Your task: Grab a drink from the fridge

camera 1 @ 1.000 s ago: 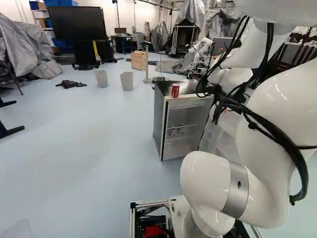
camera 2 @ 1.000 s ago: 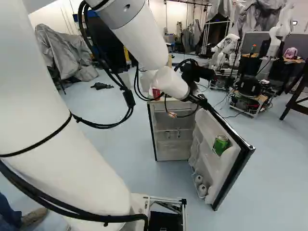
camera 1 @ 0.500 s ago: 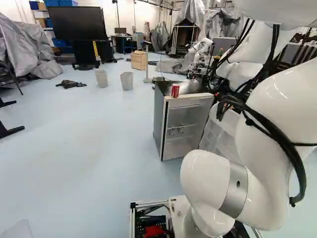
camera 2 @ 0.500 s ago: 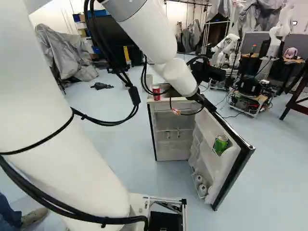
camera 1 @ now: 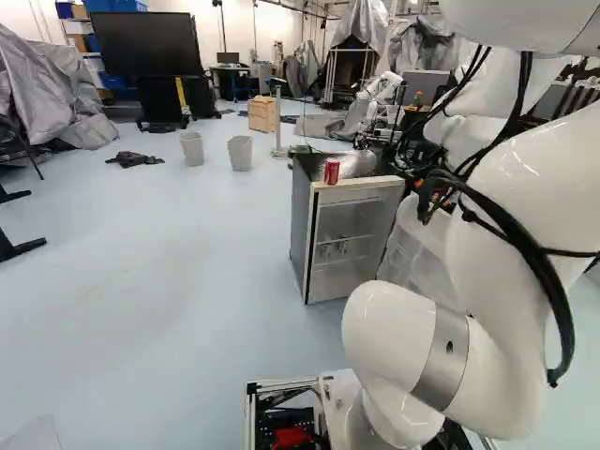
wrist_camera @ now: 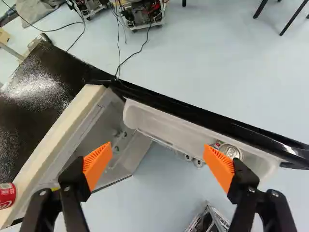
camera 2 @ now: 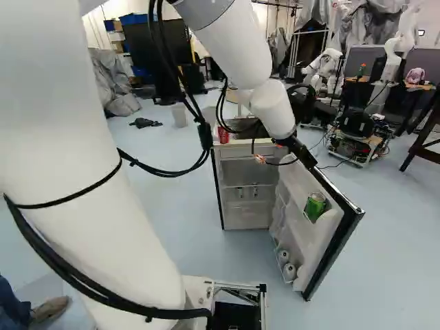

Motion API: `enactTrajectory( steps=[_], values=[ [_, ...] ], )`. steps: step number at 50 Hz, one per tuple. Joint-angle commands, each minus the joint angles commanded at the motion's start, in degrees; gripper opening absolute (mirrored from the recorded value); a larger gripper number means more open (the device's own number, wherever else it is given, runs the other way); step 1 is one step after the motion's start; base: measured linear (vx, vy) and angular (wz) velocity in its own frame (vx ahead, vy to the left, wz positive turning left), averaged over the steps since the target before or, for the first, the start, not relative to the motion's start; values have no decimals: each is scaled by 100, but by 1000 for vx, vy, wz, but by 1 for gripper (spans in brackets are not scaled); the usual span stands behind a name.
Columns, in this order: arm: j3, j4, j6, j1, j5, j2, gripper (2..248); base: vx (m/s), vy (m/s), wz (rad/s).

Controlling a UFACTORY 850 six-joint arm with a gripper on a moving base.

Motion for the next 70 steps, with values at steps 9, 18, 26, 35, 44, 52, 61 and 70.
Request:
enactTrajectory(
  steps=[9,18,26,35,44,52,61,70],
  values=[
    [-160,1,0,-143,-2,-151,247,0,0,0],
    [-324,1,0,-281,-4,-303,247,0,0,0],
    [-475,1,0,-400,-29,-441,247,0,0,0],
    [-656,1,0,-526,-68,-604,247,0,0,0],
    [-850,1,0,-642,-108,-776,247,0,0,0],
    [-1028,1,0,-741,-153,-932,247,0,0,0],
    [-1232,1,0,-849,-271,-1107,247,0,0,0],
    [-1446,1,0,-956,-423,-1288,247,0,0,0]
  ],
)
